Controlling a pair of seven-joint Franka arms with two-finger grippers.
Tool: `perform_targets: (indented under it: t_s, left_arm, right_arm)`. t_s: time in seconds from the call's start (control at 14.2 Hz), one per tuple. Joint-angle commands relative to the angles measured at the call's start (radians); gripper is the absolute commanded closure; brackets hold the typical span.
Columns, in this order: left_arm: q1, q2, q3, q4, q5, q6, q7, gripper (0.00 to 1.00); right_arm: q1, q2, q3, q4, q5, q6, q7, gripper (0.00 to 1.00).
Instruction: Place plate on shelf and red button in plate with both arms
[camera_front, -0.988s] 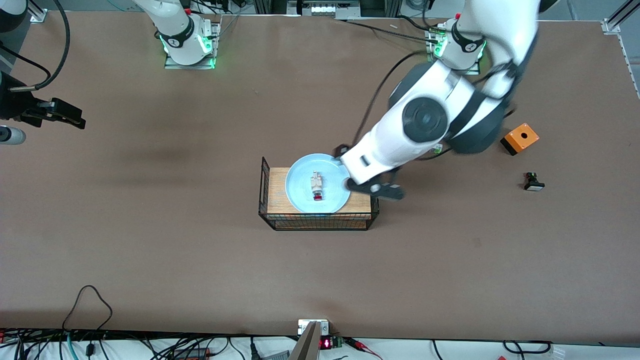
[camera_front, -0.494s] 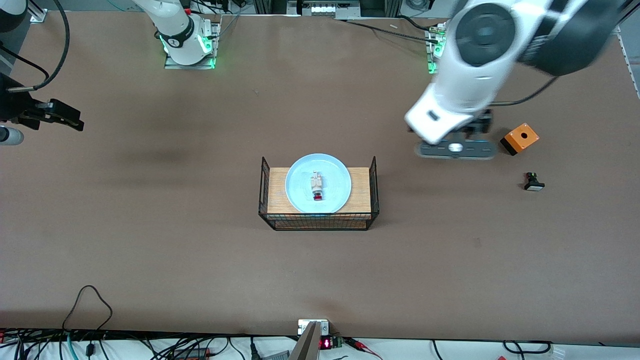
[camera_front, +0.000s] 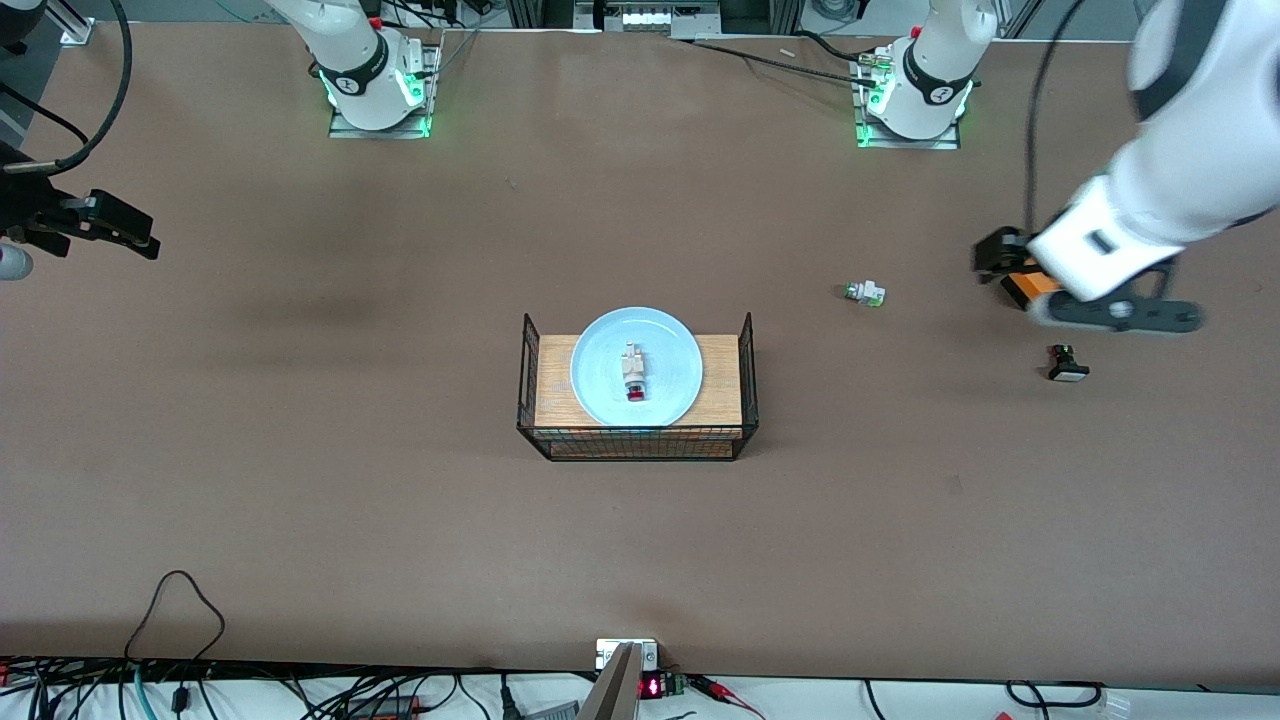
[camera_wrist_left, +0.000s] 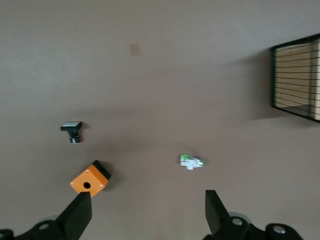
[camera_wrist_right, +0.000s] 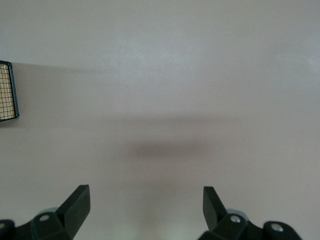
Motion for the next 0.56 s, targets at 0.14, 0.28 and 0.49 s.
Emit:
perform_targets:
  t_s: [0.14, 0.28, 0.49]
  left_arm:
    - [-0.047, -0.134, 0.119, -0.149, -0.082, 0.063, 0.028, 0.0]
    - [-0.05, -0.145, 0.119, -0.147, -0.073, 0.063, 0.027, 0.0]
    - [-0.05, -0.148, 0.119, -0.147, -0.073, 0.063, 0.028, 0.0]
  right_arm:
    - [0.002, -0.025, 0.003, -0.023, 0.004, 0.012, -0.006, 0.0]
    - [0.002, -0.028, 0.003, -0.025, 0.004, 0.018, -0.005, 0.0]
    - [0.002, -0.028, 0.003, -0.023, 0.002, 0.02, -0.005, 0.0]
